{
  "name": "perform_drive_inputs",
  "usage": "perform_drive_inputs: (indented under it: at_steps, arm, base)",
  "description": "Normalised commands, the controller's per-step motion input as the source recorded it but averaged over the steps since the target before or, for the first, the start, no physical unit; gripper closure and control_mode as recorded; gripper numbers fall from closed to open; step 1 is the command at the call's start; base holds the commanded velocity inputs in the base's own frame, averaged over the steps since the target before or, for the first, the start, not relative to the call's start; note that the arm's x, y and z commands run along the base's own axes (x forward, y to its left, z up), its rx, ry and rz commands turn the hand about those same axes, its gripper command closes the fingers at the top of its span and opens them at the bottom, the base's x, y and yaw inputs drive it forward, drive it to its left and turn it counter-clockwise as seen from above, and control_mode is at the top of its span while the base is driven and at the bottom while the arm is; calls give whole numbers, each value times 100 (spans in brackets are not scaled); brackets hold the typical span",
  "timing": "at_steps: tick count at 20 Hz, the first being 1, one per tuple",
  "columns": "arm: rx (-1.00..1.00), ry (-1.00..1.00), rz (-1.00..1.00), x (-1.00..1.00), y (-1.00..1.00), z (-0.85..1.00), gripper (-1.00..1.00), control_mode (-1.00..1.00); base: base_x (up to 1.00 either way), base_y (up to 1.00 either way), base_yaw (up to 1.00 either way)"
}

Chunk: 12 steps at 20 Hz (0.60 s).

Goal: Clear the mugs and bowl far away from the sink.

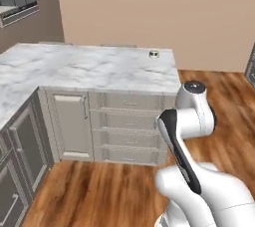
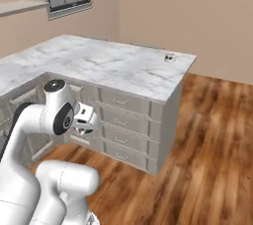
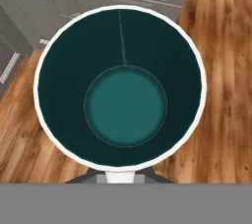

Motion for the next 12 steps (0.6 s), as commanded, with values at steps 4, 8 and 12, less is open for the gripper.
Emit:
perform_drive_inputs:
  at_steps: [4,8,12]
  arm:
    - [0,0,0,0,0,0,100,100]
    - [0,0,0,0,0,0,100,100]
    - [0,0,0,0,0,0,100,100]
  base:
    - [68,-94,-28]
    - [77,-58,-6]
    - [62,-89,19]
